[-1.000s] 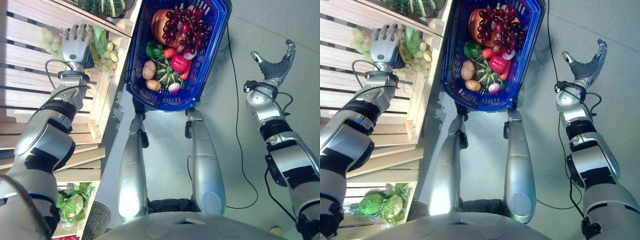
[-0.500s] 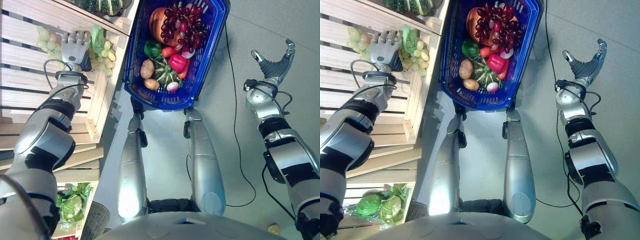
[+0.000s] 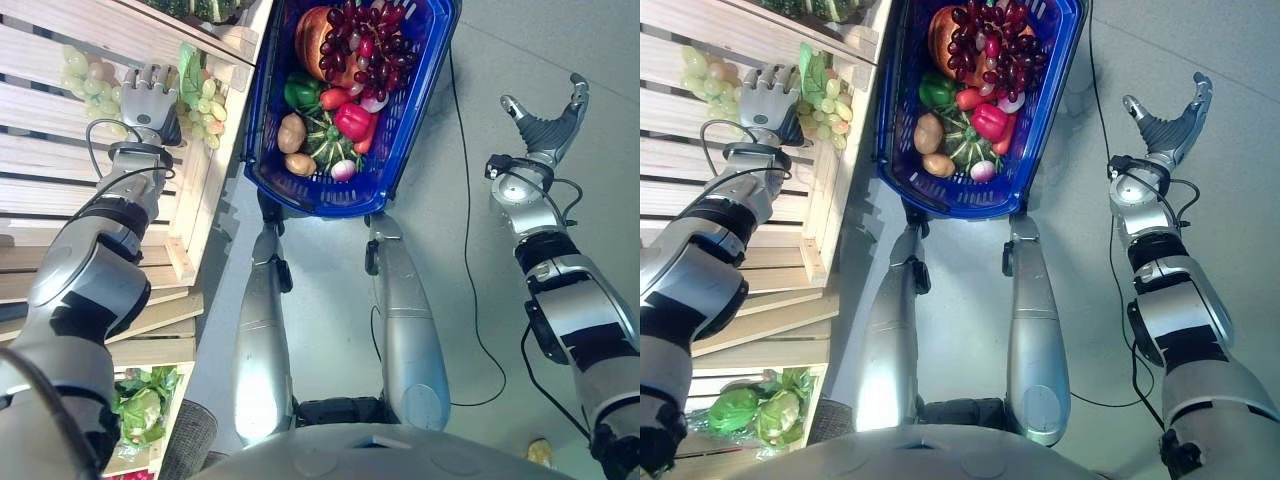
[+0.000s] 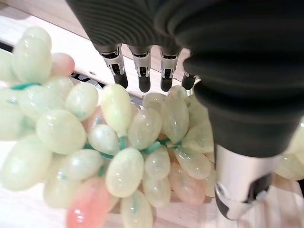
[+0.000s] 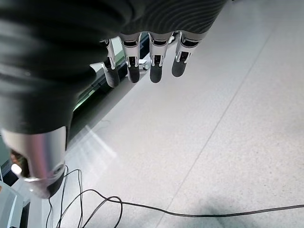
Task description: Pick up fruits and vegetables into the basket
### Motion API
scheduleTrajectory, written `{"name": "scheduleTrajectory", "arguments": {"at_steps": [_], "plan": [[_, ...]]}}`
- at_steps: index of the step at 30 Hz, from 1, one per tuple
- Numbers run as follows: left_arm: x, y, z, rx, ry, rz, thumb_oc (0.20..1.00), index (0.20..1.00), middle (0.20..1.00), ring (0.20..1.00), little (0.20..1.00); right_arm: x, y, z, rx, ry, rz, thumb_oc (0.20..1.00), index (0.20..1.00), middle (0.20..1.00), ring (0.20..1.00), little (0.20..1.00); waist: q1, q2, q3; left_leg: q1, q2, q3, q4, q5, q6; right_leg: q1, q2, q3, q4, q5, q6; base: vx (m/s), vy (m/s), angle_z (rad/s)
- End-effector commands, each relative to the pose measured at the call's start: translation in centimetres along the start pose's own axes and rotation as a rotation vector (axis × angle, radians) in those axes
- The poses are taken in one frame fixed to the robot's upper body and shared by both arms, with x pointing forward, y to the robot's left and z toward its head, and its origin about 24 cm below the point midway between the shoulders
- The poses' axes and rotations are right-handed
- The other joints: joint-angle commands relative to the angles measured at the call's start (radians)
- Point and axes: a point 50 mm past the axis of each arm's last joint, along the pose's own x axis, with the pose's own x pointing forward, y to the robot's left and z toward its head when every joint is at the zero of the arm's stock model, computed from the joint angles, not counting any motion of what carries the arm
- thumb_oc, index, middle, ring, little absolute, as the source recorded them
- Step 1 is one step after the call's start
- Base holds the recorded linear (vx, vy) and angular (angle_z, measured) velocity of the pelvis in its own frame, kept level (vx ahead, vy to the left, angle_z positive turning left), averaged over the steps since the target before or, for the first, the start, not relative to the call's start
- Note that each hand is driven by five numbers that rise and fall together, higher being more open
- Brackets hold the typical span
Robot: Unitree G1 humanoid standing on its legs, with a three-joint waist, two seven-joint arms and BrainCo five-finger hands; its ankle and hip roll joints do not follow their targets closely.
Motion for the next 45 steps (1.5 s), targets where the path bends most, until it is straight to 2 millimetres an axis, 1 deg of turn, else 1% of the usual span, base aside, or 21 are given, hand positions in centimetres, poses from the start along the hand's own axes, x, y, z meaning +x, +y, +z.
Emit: {"name": "scheduleTrajectory", "arguments": {"at_steps": [1, 2, 4, 14, 22, 23, 26, 28, 29, 30, 31, 32, 33, 34, 35, 36, 38, 39, 41, 43, 45], "plan": [[-1.0, -1.4, -2.7, 0.063, 0.104, -0.059, 0.862, 0.862, 0.862, 0.862, 0.862, 0.2, -0.5, -0.1, 0.050, 0.010, -0.051, 1.000, 1.000, 1.000, 1.000, 1.000, 0.024, -0.030, -0.031, -0.036, -0.070, 0.044, 0.059, -0.104, 0.053, 0.051, 0.079, -0.052, -0.063, -0.047, 0.013, 0.00, 0.000, 0.00], [-1.0, -1.4, -2.8, 0.065, 0.114, -0.060, 0.586, 0.586, 0.586, 0.586, 0.586, 0.3, -0.6, 0.0, 0.053, 0.010, -0.052, 1.000, 1.000, 1.000, 1.000, 1.000, 0.023, -0.033, -0.031, -0.037, -0.071, 0.042, 0.056, -0.103, 0.053, 0.050, 0.080, -0.049, -0.068, -0.044, 0.013, 0.00, 0.000, 0.00], [-0.9, -1.4, -2.9, 0.072, 0.126, -0.069, 0.200, 0.200, 0.200, 0.200, 0.200, 0.3, -0.5, 0.1, 0.059, 0.011, -0.054, 1.000, 1.000, 1.000, 1.000, 1.000, 0.021, -0.037, -0.031, -0.041, -0.073, 0.038, 0.052, -0.103, 0.054, 0.043, 0.084, -0.045, -0.071, -0.041, 0.013, 0.00, 0.000, 0.00], [-1.0, -1.9, -2.9, 0.034, 0.158, -0.142, 0.200, 0.200, 0.200, 0.200, 0.200, 0.1, -0.1, 0.5, 0.079, -0.004, -0.043, 1.000, 1.000, 1.000, 1.000, 1.000, 0.021, -0.042, -0.031, -0.047, -0.069, 0.044, 0.047, -0.098, 0.049, 0.039, 0.080, -0.056, -0.069, -0.039, 0.017, 0.00, 0.000, 0.00], [-1.4, -2.4, -3.0, -0.026, 0.175, -0.176, 0.200, 0.200, 0.200, 0.200, 0.200, -0.1, 0.2, 0.7, 0.080, -0.013, -0.027, 1.000, 1.000, 1.000, 1.000, 1.000, 0.021, -0.034, -0.031, -0.040, -0.070, 0.044, 0.044, -0.096, 0.048, 0.043, 0.077, -0.056, -0.070, -0.040, 0.016, 0.00, 0.000, 0.00], [-1.5, -2.6, -3.0, -0.084, 0.195, -0.176, 0.200, 0.200, 0.200, 0.200, 0.200, -0.1, 0.2, 0.7, 0.080, -0.014, -0.025, 1.000, 1.000, 1.000, 1.000, 1.000, 0.021, -0.033, -0.031, -0.039, -0.070, 0.044, 0.045, -0.095, 0.048, 0.044, 0.077, -0.056, -0.070, -0.039, 0.016, 0.00, 0.000, 0.00], [-1.8, -3.1, -3.1, -0.400, 0.314, -0.171, 0.200, 0.200, 0.200, 0.200, 0.200, -0.4, 0.3, 0.4, 0.093, -0.014, -0.011, 1.000, 1.000, 1.000, 1.000, 1.000, 0.024, -0.028, -0.031, -0.034, -0.072, 0.040, 0.043, -0.095, 0.049, 0.049, 0.077, -0.054, -0.066, -0.044, 0.015, 0.00, 0.000, 0.00], [-1.9, -3.3, -3.3, -0.648, 0.383, -0.152, 0.200, 0.200, 0.200, 0.200, 0.200, -0.8, 0.4, 0.3, 0.096, -0.019, 0.004, 1.000, 1.000, 1.000, 1.000, 1.000, 0.025, -0.027, -0.031, -0.027, -0.074, 0.040, 0.044, -0.095, 0.050, 0.055, 0.077, -0.055, -0.063, -0.047, 0.014, 0.00, 0.000, 0.00], [-2.0, -3.3, -3.3, -0.713, 0.403, -0.141, 0.200, 0.200, 0.200, 0.200, 0.200, -0.8, 0.4, 0.3, 0.098, -0.019, 0.007, 1.000, 1.000, 1.000, 1.000, 1.000, 0.025, -0.027, -0.031, -0.026, -0.075, 0.040, 0.044, -0.094, 0.050, 0.056, 0.077, -0.055, -0.063, -0.047, 0.014, 0.01, -0.037, 0.00], [-2.2, -3.5, -3.5, -0.895, 0.430, -0.121, 0.200, 0.200, 0.200, 0.200, 0.200, -1.2, 0.5, 0.1, 0.102, -0.022, 0.013, 1.000, 1.000, 1.000, 1.000, 1.000, 0.029, -0.025, -0.031, -0.020, -0.077, 0.038, 0.046, -0.096, 0.051, 0.061, 0.075, -0.058, -0.057, -0.054, 0.015, 0.01, -0.036, 0.00], [-2.3, -3.6, -3.6, -0.988, 0.450, -0.111, 0.200, 0.200, 0.200, 0.200, 0.200, -1.4, 0.5, 0.0, 0.103, -0.023, 0.016, 1.000, 1.000, 1.000, 1.000, 1.000, 0.030, -0.024, -0.031, -0.019, -0.078, 0.038, 0.049, -0.096, 0.051, 0.062, 0.074, -0.059, -0.054, -0.055, 0.014, 0.02, -0.045, 0.00], [-2.6, -3.8, -3.8, -1.192, 0.478, -0.083, 0.200, 0.200, 0.200, 0.200, 0.200, -1.8, 0.6, -0.1, 0.109, -0.023, 0.024, 1.000, 1.000, 1.000, 1.000, 1.000, 0.032, -0.021, -0.031, -0.012, -0.082, 0.035, 0.055, -0.099, 0.051, 0.069, 0.072, -0.061, -0.048, -0.059, 0.012, 0.00, 0.000, 0.00], [-2.9, -4.0, -3.9, -1.346, 0.481, -0.063, 0.200, 0.200, 0.200, 0.200, 0.200, -2.1, 0.6, -0.2, 0.109, -0.026, 0.031, 1.000, 1.000, 1.000, 1.000, 1.000, 0.034, -0.019, -0.031, -0.007, -0.084, 0.034, 0.062, -0.102, 0.052, 0.073, 0.071, -0.062, -0.040, -0.064, 0.011, 0.00, 0.000, 0.00], [-3.2, -4.2, -3.9, -1.453, 0.477, -0.048, 0.200, 0.200, 0.200, 0.200, 0.200, -2.4, 0.6, -0.3, 0.108, -0.030, 0.036, 1.000, 1.000, 1.000, 1.000, 1.000, 0.035, -0.017, -0.031, -0.001, -0.085, 0.033, 0.064, -0.105, 0.053, 0.078, 0.070, -0.063, -0.035, -0.068, 0.010, 0.00, 0.000, 0.00], [-3.3, -4.2, -3.9, -1.495, 0.474, -0.033, 0.200, 0.200, 0.200, 0.200, 0.200, -2.5, 0.6, -0.4, 0.108, -0.031, 0.038, 1.000, 1.000, 1.000, 1.000, 1.000, 0.036, -0.016, -0.031, 0.002, -0.086, 0.033, 0.065, -0.106, 0.054, 0.080, 0.069, -0.064, -0.033, -0.070, 0.010, 0.00, 0.000, 0.00], [-3.5, -4.3, -3.8, -1.630, 0.463, -0.008, 0.200, 0.200, 0.200, 0.200, 0.200, -2.8, 0.6, -0.5, 0.107, -0.035, 0.045, 1.000, 1.000, 1.000, 1.000, 1.000, 0.038, -0.014, -0.031, 0.007, -0.087, 0.033, 0.066, -0.107, 0.054, 0.085, 0.068, -0.066, -0.030, -0.071, 0.008, 0.00, 0.000, 0.00], [-4.1, -4.7, -3.6, -1.764, 0.446, 0.019, 0.200, 0.200, 0.200, 0.200, 0.200, -3.0, 0.6, -0.6, 0.099, -0.043, 0.053, 1.000, 1.000, 1.000, 1.000, 1.000, 0.042, -0.011, -0.031, 0.016, -0.089, 0.031, 0.071, -0.111, 0.056, 0.093, 0.066, -0.068, -0.023, -0.078, 0.005, 0.00, 0.000, 0.00], [-4.4, -4.9, -3.6, -1.870, 0.439, 0.053, 0.200, 0.200, 0.200, 0.200, 0.200, -3.1, 0.5, -0.6, 0.092, -0.048, 0.057, 1.000, 1.000, 1.000, 1.000, 1.000, 0.045, -0.009, -0.031, 0.021, -0.090, 0.030, 0.073, -0.112, 0.056, 0.098, 0.065, -0.070, -0.019, -0.082, 0.004, 0.00, 0.000, 0.00], [-4.8, -5.1, -3.4, -1.996, 0.414, 0.092, 0.200, 0.200, 0.200, 0.200, 0.200, -3.2, 0.4, -0.7, 0.085, -0.051, 0.062, 1.000, 1.000, 1.000, 1.000, 1.000, 0.048, -0.007, -0.031, 0.026, -0.091, 0.028, 0.079, -0.115, 0.057, 0.102, 0.063, -0.071, -0.008, -0.088, 0.001, 0.00, 0.000, 0.00], [-4.9, -4.8, -3.2, -2.121, 0.364, 0.135, 0.200, 0.200, 0.200, 0.200, 0.200, -3.3, 0.4, -0.9, 0.083, -0.054, 0.069, 1.000, 1.000, 1.000, 1.000, 1.000, 0.051, -0.007, -0.031, 0.034, -0.091, 0.028, 0.082, -0.118, 0.058, 0.111, 0.063, -0.074, -0.002, -0.094, -0.002, 0.00, 0.000, 0.00], [-4.9, -4.4, -3.0, -2.209, 0.303, 0.183, 0.200, 0.200, 0.200, 0.200, 0.200, -3.3, 0.5, -0.6, 0.098, -0.071, 0.096, 1.000, 1.000, 1.000, 1.000, 1.000, 0.054, -0.006, -0.031, 0.036, -0.093, 0.027, 0.082, -0.119, 0.060, 0.113, 0.063, -0.076, 0.001, -0.098, -0.005, 0.00, 0.000, 0.00]]}}
